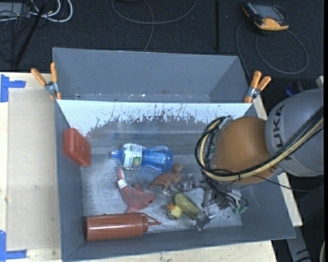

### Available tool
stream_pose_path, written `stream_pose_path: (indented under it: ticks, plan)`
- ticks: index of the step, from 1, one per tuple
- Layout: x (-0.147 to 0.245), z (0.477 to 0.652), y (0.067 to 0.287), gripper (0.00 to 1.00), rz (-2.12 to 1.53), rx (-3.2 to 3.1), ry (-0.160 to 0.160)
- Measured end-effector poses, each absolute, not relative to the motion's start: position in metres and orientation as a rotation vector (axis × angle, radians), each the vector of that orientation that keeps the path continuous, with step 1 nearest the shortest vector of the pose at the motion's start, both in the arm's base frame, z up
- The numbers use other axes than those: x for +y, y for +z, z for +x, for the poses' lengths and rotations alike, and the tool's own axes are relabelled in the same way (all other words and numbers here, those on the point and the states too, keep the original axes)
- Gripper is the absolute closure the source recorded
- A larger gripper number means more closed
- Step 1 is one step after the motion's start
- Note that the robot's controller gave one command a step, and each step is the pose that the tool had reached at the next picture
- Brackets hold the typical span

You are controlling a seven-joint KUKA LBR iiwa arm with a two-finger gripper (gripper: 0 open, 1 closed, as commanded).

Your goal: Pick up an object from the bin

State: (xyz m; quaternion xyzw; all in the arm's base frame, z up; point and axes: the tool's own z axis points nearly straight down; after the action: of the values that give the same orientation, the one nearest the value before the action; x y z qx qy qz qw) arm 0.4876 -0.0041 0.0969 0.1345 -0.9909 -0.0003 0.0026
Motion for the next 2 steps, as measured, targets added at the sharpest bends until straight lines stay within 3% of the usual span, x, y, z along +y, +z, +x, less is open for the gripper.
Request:
stream_pose_path:
  ticks: [1,2]
  plan:
    - [0.011,0.478,0.106,0.0,0.241,-3.129,-0.001]
    - [0.041,0.477,0.081,0.0,0.436,-3.116,0.0]
